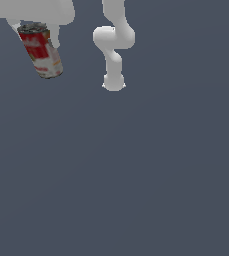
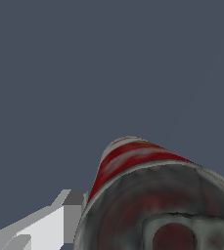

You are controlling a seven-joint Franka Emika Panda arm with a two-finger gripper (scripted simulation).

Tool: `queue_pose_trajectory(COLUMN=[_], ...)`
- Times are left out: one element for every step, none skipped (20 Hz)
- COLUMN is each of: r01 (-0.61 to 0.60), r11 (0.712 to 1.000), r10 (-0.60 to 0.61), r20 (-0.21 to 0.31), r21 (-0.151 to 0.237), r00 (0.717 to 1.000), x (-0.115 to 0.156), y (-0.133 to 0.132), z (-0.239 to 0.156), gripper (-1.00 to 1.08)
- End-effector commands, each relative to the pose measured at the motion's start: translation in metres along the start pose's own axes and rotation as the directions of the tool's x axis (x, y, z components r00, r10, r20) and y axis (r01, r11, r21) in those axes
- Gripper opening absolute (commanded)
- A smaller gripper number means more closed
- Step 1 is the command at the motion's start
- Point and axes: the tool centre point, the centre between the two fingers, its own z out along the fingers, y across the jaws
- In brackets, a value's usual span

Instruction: Pick up the object and move it to a goal position.

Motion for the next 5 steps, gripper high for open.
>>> queue_pose_trajectory(r01=[0.0,0.0,0.0,0.0,0.0], r11=[1.0,1.0,1.0,1.0,1.0], r10=[0.0,0.0,0.0,0.0,0.0], r20=[-0.003,-0.003,-0.003,-0.003,-0.003], r21=[0.0,0.0,0.0,0.0,0.0], r00=[1.0,1.0,1.0,1.0,1.0], x=[0.0,0.0001,0.0002,0.0002,0.0002], y=[0.0016,0.002,0.0023,0.0024,0.0025], z=[-0.0073,-0.0085,-0.0093,-0.0098,-0.01], gripper=[-1.0,-1.0,-1.0,-1.0,-1.0])
